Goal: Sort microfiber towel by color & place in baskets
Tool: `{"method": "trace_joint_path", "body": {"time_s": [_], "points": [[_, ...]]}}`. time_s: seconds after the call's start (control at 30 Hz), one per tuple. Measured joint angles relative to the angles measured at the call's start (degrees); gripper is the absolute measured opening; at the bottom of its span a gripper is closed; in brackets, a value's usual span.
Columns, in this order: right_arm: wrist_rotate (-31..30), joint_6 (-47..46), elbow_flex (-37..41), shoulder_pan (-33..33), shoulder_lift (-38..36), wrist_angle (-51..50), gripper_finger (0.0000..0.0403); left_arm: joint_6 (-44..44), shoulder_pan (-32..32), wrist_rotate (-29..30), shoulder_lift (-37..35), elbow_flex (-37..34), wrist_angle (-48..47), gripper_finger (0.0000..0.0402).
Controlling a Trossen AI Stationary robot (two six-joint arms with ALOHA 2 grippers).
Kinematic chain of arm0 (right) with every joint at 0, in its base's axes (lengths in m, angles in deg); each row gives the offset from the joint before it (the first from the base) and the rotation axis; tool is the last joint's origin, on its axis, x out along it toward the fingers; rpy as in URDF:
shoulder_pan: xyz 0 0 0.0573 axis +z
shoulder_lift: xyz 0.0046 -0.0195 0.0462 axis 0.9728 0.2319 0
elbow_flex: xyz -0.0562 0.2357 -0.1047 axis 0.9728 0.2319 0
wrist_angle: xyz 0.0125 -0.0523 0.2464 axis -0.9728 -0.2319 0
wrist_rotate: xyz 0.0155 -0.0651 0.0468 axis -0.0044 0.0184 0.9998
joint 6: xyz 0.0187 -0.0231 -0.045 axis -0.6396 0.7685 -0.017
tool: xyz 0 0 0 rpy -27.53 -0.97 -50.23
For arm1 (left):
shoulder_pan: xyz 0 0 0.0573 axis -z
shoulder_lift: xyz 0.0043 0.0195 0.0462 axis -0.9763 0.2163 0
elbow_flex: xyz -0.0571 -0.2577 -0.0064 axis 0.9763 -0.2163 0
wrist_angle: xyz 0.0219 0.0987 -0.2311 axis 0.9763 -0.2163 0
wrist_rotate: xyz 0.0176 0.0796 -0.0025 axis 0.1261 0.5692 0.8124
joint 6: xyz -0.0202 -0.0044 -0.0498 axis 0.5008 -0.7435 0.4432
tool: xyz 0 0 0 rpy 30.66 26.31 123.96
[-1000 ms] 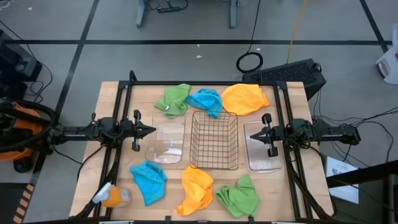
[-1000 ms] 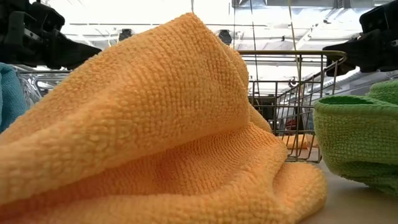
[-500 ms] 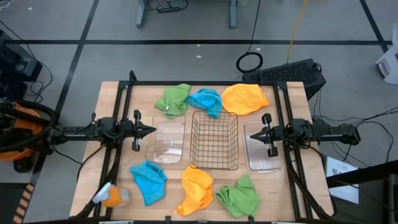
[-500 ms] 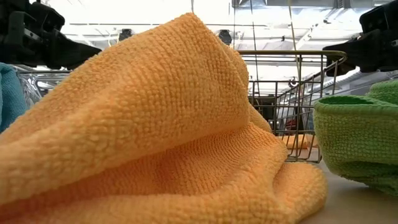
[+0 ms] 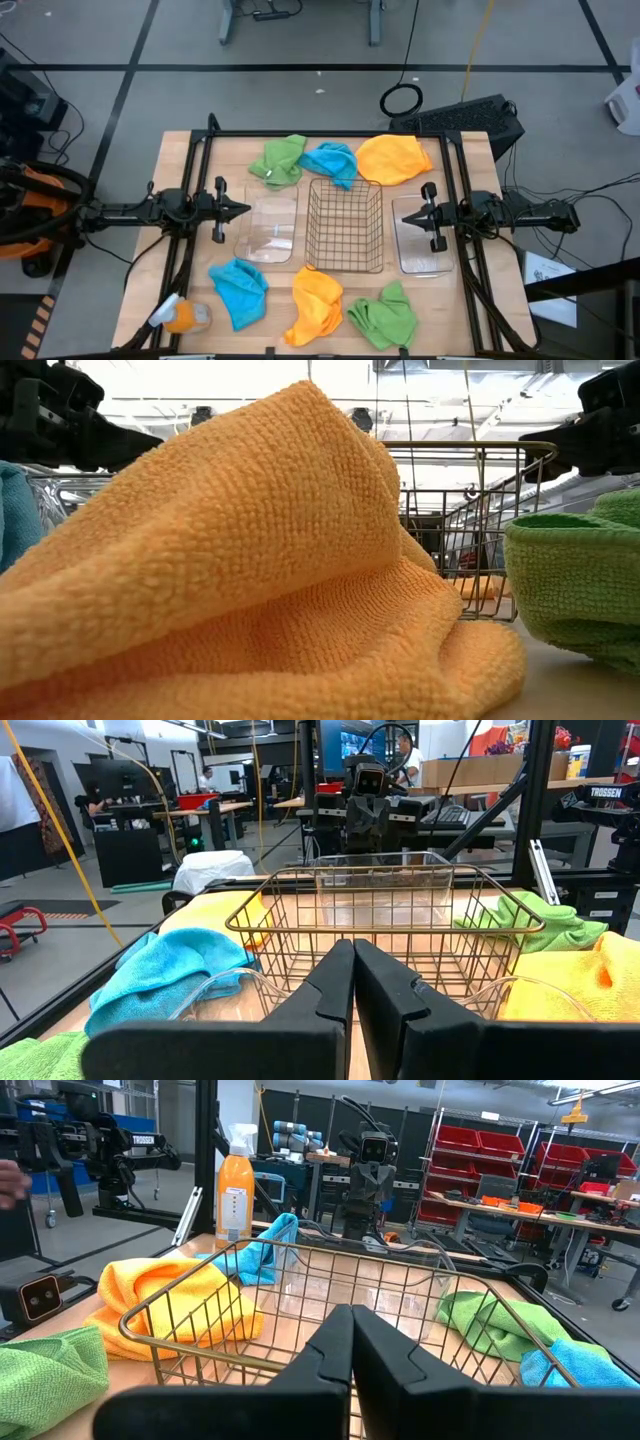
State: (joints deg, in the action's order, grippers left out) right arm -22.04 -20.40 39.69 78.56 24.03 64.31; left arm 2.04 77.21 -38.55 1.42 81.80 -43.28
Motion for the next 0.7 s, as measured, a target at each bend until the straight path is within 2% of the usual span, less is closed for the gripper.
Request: {"method": "trace_joint_path", "body": {"time_s": [0.37,0.47,0.7], "points": [[0.01,-0.03,0.00,0.00,-0.01,0.20,0.0000,-0.02,-0.02,0.00,0.00,-0.02,0.00,0.0018],[0.00,-2.50,0.02,-0.01,0.00,1.95,0.0000,-0.02,-0.02,0.00,-0.02,-0.02,0.00,0.0018],[0.00,-8.08,-5.45,0.01,0.00,2.04,0.0000,-0.04,-0.01,-0.01,-0.01,0.00,0.00,0.0018]]}}
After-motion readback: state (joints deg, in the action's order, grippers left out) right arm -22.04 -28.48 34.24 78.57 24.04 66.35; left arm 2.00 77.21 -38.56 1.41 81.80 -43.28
